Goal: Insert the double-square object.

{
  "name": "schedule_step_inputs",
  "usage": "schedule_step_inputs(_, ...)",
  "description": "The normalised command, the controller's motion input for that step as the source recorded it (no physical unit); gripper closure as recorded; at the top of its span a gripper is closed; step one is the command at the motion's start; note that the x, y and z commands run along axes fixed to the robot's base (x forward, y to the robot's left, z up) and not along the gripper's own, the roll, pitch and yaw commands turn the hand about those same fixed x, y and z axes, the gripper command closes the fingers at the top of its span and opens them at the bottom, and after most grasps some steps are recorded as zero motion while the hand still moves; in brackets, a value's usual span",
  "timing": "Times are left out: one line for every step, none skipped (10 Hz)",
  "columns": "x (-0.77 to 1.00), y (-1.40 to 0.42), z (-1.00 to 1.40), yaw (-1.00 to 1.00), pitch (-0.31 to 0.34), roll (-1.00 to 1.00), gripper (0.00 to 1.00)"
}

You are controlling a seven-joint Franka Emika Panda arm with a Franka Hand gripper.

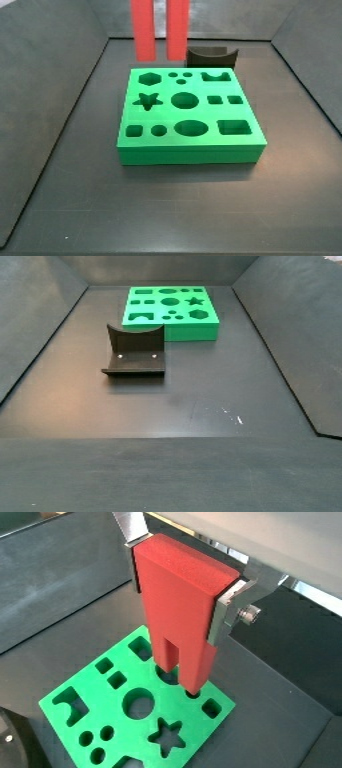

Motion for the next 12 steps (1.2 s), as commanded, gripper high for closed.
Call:
schedule_step_inputs(1.0,0.31,-0.69,-0.09,-0.044,0.05,1.0)
schedule_step_inputs(1.0,0.3,-0.69,-0.09,-0.033,0.06,1.0)
schedule_step_inputs(1.0,0.3,-0.63,-0.07,-0.034,0.05,1.0)
schedule_step_inputs(1.0,0.23,-0.54,-0.05,-0.059,0.04,1.0)
schedule_step_inputs(1.0,0.22,-0.38,0.0,-0.116,0.0,1.0)
schedule_step_inputs(1.0,0.16,-0.25,0.0,-0.08,0.03,1.0)
schedule_step_inputs(1.0,0.14,-0.22,0.03,-0.013,0.07,1.0)
schedule_step_inputs(1.0,0.14,-0.22,0.03,-0.011,0.07,1.0)
schedule_step_inputs(1.0,0.05,-0.23,0.0,-0.01,0.07,1.0)
schedule_step_inputs(1.0,0.0,-0.27,0.0,0.0,0.07,1.0)
schedule_step_inputs(1.0,0.03,-0.26,0.0,0.0,0.08,1.0)
schedule_step_inputs(1.0,0.0,-0.3,0.07,0.07,0.22,1.0)
